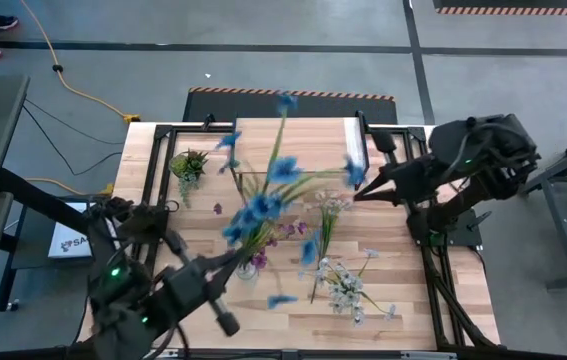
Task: Pick and place flowers into a vace then onto a shelf
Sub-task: Put the blue flowers into the left transparent vase
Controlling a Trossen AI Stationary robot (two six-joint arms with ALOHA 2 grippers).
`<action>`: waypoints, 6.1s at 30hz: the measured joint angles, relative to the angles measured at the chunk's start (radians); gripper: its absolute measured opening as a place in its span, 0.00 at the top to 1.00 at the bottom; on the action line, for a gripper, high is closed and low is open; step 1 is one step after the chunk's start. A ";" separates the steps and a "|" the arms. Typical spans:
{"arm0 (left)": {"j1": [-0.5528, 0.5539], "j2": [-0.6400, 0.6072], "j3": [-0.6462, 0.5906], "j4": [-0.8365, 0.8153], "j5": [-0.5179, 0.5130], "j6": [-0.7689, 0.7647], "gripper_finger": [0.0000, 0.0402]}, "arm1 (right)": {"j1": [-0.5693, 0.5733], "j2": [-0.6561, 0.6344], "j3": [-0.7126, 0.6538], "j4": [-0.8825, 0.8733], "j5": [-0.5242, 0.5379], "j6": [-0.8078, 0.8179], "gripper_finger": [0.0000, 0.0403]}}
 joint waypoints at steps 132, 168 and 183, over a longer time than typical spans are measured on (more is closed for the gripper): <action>-0.024 -0.010 -0.072 -0.420 0.002 -0.330 0.94 | -0.019 0.329 0.000 0.584 -0.359 -0.005 0.73; -0.043 -0.010 -0.073 -0.391 0.003 -0.294 0.94 | -0.077 0.410 0.000 0.930 -0.595 0.136 0.73; -0.043 -0.009 -0.074 -0.388 0.004 -0.295 0.94 | -0.062 0.463 0.000 0.988 -0.595 0.206 0.73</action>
